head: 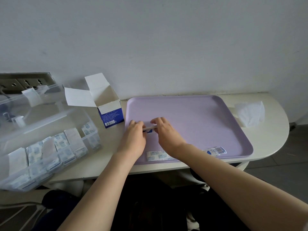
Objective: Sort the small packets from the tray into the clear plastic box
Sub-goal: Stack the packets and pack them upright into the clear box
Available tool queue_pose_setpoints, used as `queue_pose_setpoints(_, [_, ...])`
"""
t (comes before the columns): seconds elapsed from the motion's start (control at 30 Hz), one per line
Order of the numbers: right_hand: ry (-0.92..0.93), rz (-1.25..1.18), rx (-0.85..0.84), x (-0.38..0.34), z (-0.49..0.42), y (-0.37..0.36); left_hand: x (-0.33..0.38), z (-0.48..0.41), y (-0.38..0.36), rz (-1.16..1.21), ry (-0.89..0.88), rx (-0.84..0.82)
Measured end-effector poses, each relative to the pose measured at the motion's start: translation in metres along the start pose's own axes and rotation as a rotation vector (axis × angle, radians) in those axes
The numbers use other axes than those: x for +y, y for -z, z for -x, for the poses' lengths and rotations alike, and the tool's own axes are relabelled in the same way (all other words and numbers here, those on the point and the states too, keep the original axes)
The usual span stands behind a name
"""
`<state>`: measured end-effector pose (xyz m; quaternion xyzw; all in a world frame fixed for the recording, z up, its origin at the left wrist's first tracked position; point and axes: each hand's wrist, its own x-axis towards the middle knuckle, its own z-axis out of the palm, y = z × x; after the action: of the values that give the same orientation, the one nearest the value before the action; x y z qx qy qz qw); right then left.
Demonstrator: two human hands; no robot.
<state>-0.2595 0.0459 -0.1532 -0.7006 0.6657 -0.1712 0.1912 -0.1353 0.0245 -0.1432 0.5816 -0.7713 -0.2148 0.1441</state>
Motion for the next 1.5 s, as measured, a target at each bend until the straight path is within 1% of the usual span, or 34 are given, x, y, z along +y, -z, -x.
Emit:
queue_pose_setpoints(0.13, [0.085, 0.226, -0.133, 0.001, 0.005, 0.004, 0.000, 0.004, -0.006, -0.207, 0.029, -0.114])
queue_pose_setpoints(0.33, [0.100, 0.359, -0.153, -0.001, 0.006, 0.005, 0.004, 0.008, -0.008, -0.313, -0.007, -0.156])
queue_pose_setpoints(0.43, [0.099, 0.356, -0.090, 0.000, 0.004, 0.004, 0.005, 0.008, -0.004, -0.345, -0.038, -0.152])
queue_pose_setpoints(0.53, [0.161, 0.369, -0.004, 0.000, 0.004, 0.005, 0.007, 0.010, 0.006, -0.361, -0.060, -0.135])
queue_pose_setpoints(0.63, [0.199, 0.369, 0.059, -0.004, 0.008, 0.010, 0.006, 0.014, 0.017, -0.346, -0.103, -0.109])
queue_pose_setpoints(0.7, [0.215, 0.354, 0.074, -0.009, 0.012, 0.016, 0.004, 0.020, 0.024, -0.334, -0.126, -0.083])
queue_pose_setpoints(0.97, [0.245, 0.179, -0.049, -0.038, 0.032, 0.018, -0.020, 0.042, 0.056, -0.238, -0.162, -0.036])
queue_pose_setpoints(1.03, [0.246, 0.117, -0.048, -0.045, 0.036, 0.018, -0.028, 0.047, 0.066, -0.212, -0.162, -0.018])
queue_pose_setpoints(1.1, [0.251, 0.089, -0.007, -0.050, 0.039, 0.016, -0.036, 0.054, 0.076, -0.191, -0.154, -0.001])
queue_pose_setpoints(1.23, [0.306, 0.048, 0.095, -0.065, 0.040, 0.009, -0.047, 0.067, 0.091, -0.165, -0.101, 0.102])
queue_pose_setpoints(1.33, [0.315, 0.027, 0.167, -0.081, 0.039, 0.006, -0.055, 0.075, 0.102, -0.082, -0.046, 0.181])
queue_pose_setpoints(1.4, [0.324, 0.029, 0.184, -0.095, 0.038, 0.002, -0.063, 0.083, 0.112, 0.002, -0.009, 0.245])
queue_pose_setpoints(1.5, [0.350, -0.017, 0.190, -0.116, 0.037, 0.003, -0.071, 0.090, 0.122, 0.059, -0.005, 0.346])
